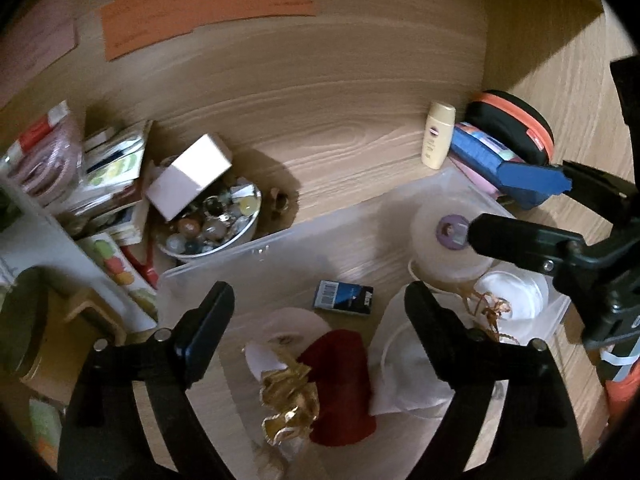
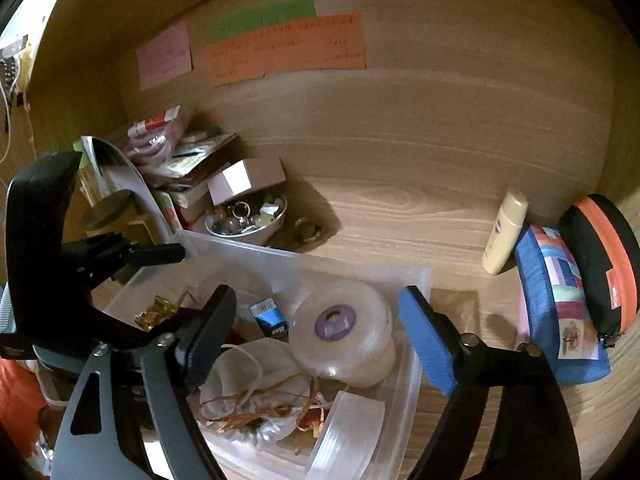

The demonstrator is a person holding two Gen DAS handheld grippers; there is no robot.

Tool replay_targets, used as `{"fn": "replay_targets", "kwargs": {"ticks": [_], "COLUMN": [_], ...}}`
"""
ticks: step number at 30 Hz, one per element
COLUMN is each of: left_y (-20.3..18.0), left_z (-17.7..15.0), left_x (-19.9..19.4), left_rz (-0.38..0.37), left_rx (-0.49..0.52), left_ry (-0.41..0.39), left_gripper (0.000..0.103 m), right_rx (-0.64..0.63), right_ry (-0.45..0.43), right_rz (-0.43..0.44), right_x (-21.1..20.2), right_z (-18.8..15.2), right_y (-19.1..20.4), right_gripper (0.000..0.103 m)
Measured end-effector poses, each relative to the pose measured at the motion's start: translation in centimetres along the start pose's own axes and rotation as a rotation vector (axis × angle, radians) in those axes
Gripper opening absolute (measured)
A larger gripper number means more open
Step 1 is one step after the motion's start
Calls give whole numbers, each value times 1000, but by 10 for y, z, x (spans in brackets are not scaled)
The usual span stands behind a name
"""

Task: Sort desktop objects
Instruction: 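Open both grippers to drop the Max box and tape roll into the box, then withdraw both grippers from the box toward the desk, then grasp the dark green glass bottle lying on the desk with the right gripper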

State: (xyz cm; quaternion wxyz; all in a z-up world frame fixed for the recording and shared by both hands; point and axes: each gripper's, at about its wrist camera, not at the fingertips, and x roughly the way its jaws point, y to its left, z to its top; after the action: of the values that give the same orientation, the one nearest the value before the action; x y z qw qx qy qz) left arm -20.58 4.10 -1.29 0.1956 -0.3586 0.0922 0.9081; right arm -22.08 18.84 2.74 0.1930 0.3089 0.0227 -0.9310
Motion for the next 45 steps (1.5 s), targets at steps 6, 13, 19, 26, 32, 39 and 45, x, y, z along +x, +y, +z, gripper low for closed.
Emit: {"fn": "replay_targets", "kwargs": {"ticks": [6,13,19,26,32,39,45], "left_y": [17,40,55,63,65,69,70], "left_z": [-7,-19,-35,-63,-93,-129,-154], "left_x": [-18,-59,-97,-124,-128,-126,-119], "left_rz": [31,66,102,145,149,162,149], "left_rx": [-54,-107,-136,-145,-151,-161,-177], "left_ry": [-24,-93,-170,-204,-170,-107,-63], "left_gripper": [96,97,98,99,99,99,99], "right_rx": [25,8,-49,-87,-103,-165,-178], "right_ry": [22,45,-11,-40,-40,26,107], "right_rz": [19,15,-34,-79,-67,16,102], "right_x": [2,1,-27,-54,-64,-51,-32], "right_z": [-1,-1,-3,-21,-40,-71,-95], "right_y": [-3,5,24,48,74,114,136], "right_gripper": [86,87,89,96,96,96,96]}}
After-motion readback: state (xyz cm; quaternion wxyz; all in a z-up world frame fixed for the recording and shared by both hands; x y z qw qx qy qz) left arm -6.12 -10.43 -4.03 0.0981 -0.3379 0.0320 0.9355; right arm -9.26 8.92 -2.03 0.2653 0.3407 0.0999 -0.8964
